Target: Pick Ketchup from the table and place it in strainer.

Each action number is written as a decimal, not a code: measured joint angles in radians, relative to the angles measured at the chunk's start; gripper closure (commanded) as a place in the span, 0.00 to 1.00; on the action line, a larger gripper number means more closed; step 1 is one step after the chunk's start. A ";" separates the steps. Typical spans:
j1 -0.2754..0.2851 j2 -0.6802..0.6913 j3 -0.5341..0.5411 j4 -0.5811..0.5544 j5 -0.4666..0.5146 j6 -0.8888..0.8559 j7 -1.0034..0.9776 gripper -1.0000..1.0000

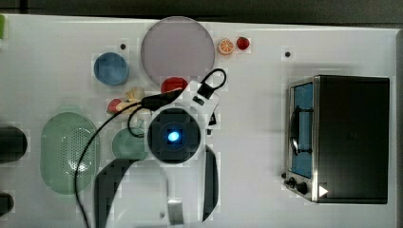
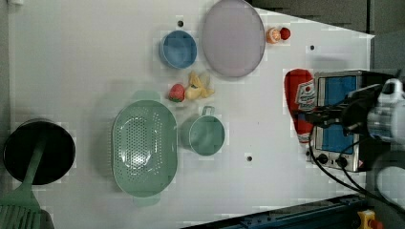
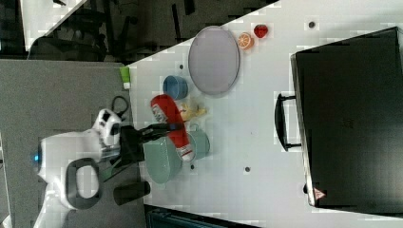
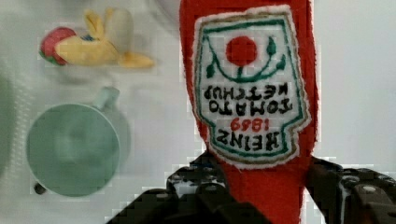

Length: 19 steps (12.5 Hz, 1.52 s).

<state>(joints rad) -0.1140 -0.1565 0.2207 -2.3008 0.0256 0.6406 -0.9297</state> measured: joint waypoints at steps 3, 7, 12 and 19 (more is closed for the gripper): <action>0.006 -0.017 0.070 0.020 0.014 -0.037 0.091 0.46; 0.023 0.032 0.255 0.014 0.024 -0.032 0.317 0.46; 0.082 0.172 0.417 0.004 0.044 0.124 0.589 0.46; 0.110 0.443 0.517 0.016 0.047 0.454 0.845 0.46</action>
<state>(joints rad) -0.0044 0.2869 0.7373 -2.2852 0.0728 1.0947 -0.0849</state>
